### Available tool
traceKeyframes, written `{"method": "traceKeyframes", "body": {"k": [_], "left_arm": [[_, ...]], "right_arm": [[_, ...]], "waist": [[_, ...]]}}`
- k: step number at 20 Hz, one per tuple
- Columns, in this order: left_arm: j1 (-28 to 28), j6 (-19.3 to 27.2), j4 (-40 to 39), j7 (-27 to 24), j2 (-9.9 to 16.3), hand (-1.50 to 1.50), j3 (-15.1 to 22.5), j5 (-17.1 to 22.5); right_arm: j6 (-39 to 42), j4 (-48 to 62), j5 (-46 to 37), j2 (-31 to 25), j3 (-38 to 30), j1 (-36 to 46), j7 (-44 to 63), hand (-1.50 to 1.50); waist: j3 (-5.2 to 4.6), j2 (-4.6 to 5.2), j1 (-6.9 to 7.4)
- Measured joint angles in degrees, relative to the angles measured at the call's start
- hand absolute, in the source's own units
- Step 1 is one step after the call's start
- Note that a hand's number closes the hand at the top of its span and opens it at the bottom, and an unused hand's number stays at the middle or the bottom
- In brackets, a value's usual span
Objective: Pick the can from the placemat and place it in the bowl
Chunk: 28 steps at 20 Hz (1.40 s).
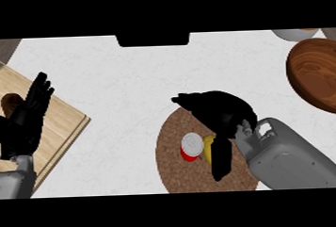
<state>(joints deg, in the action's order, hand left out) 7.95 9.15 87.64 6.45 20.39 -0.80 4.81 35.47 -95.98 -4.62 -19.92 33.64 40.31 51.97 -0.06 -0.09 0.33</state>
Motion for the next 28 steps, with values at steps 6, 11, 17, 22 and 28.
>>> {"method": "traceKeyframes", "body": {"k": [6,11,17,22,28], "left_arm": [[1.4,-1.66,-1.61,-0.41,0.66,0.0,-1.98,0.46],[0.18,-2.07,-1.09,-0.7,-0.45,0.0,-2.48,-0.43],[-0.71,-2.49,0.18,-0.57,-1.43,0.0,-3.13,-1.56],[-0.23,-3.09,0.97,0.72,-2.04,0.0,-3.92,-2.17],[-0.32,-3.91,0.64,0.4,-3.2,0.0,-4.6,-3.4]], "right_arm": [[1.02,1.74,-7.99,0.12,2.12,0.49,-2.73,-1.5],[1.39,1.89,-15.28,2.51,2.03,-0.94,-5.07,-1.5],[2.07,2.99,-20.53,6.06,2.81,-5.89,-6.08,-1.5],[1.85,2.16,-25.82,7.62,4.1,-11.4,-7.49,-1.5],[0.96,6.23,-32.26,11.53,3.21,-12.9,-10.14,-1.5]], "waist": [[0.04,0.09,-0.08],[0.05,0.08,-0.1],[0.06,0.06,-0.15],[0.06,0.06,-0.27],[0.07,0.08,-0.19]]}}
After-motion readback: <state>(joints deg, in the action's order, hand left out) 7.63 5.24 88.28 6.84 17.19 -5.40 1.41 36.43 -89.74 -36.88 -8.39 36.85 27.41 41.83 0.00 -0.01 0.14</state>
